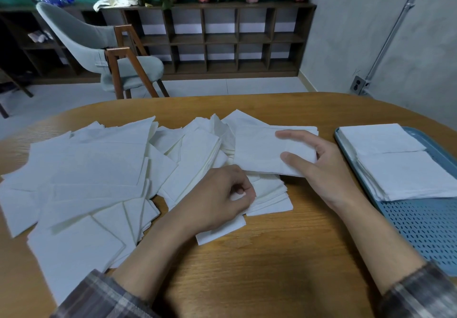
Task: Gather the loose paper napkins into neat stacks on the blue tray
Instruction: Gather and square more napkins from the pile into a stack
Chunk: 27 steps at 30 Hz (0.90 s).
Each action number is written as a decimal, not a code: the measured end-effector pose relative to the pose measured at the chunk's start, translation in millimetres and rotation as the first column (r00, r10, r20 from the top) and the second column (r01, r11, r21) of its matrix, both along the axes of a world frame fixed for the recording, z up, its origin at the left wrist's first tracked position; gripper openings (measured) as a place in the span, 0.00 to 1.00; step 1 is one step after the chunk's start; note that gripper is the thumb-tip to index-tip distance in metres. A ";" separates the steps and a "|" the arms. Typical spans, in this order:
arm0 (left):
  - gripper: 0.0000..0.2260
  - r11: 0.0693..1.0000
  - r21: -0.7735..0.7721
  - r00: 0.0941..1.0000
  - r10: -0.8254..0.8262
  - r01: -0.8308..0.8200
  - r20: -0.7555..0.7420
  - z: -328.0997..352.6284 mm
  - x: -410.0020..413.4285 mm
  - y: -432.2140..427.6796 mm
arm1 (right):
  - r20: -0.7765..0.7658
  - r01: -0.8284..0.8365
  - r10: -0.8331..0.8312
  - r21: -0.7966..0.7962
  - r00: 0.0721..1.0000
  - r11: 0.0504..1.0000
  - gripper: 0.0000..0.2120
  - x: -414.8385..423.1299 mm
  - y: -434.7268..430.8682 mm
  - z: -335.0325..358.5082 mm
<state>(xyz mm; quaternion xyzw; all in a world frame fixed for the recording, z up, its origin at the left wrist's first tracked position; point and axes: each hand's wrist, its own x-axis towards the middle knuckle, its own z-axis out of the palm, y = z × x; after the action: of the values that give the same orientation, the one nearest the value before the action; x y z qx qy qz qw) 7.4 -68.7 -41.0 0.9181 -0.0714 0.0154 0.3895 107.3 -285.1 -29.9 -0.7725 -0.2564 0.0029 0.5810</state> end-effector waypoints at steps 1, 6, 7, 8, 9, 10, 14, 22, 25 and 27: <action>0.04 1.000 -0.004 1.000 0.003 -0.003 0.016 1.0 -0.7 -0.7 | 0.005 0.006 -0.006 0.003 1.000 1.000 0.18 -0.1 0.1 0.1; 0.06 0.992 -0.120 0.997 0.042 -0.034 0.068 15.1 -6.8 -4.0 | 0.027 0.043 -0.043 0.025 0.999 0.999 0.18 -0.2 0.0 1.7; 0.06 0.985 -0.171 0.998 0.029 -0.018 0.061 18.3 -8.4 -4.7 | 0.029 0.048 -0.049 0.024 0.998 0.999 0.18 -0.4 0.2 1.9; 0.07 0.974 -0.228 0.998 0.012 0.001 0.055 20.9 -9.7 -4.8 | 0.030 0.052 -0.053 0.022 0.998 0.998 0.18 -0.7 0.2 2.1; 0.07 0.958 -0.287 0.999 -0.003 0.017 0.050 22.4 -10.4 -4.2 | 0.029 0.054 -0.054 0.021 0.998 0.998 0.19 -0.6 0.2 1.9; 0.07 0.942 -0.335 0.999 -0.010 0.027 0.053 23.5 -10.6 -3.3 | 0.027 0.051 -0.052 0.023 0.998 0.998 0.19 -0.3 0.2 2.0; 0.06 0.908 -0.419 0.990 0.046 0.013 0.131 28.0 -8.9 -0.2 | 0.005 0.045 -0.045 0.046 0.999 0.998 0.17 0.1 -0.1 2.5; 0.08 0.829 -0.555 0.954 0.218 -0.068 0.208 38.7 -10.0 0.1 | 0.060 -0.172 0.171 -0.001 0.983 0.985 0.24 -9.8 1.2 3.5; 0.06 0.827 -0.559 0.944 0.233 -0.065 0.235 35.9 -8.1 -1.4 | 0.065 -0.185 0.184 0.003 0.981 0.983 0.17 -18.3 6.1 3.5; 0.03 0.835 -0.549 0.948 0.211 -0.049 0.237 34.5 -7.2 -3.5 | 0.039 -0.127 0.124 0.076 0.991 0.989 0.11 -19.5 8.4 4.2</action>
<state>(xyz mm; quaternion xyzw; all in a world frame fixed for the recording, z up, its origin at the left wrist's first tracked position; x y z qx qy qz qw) 0.2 -72.2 -6.5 0.7630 -0.0568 0.1947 0.6137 87.7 -276.7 -25.7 -0.7314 -0.3144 0.0162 0.6049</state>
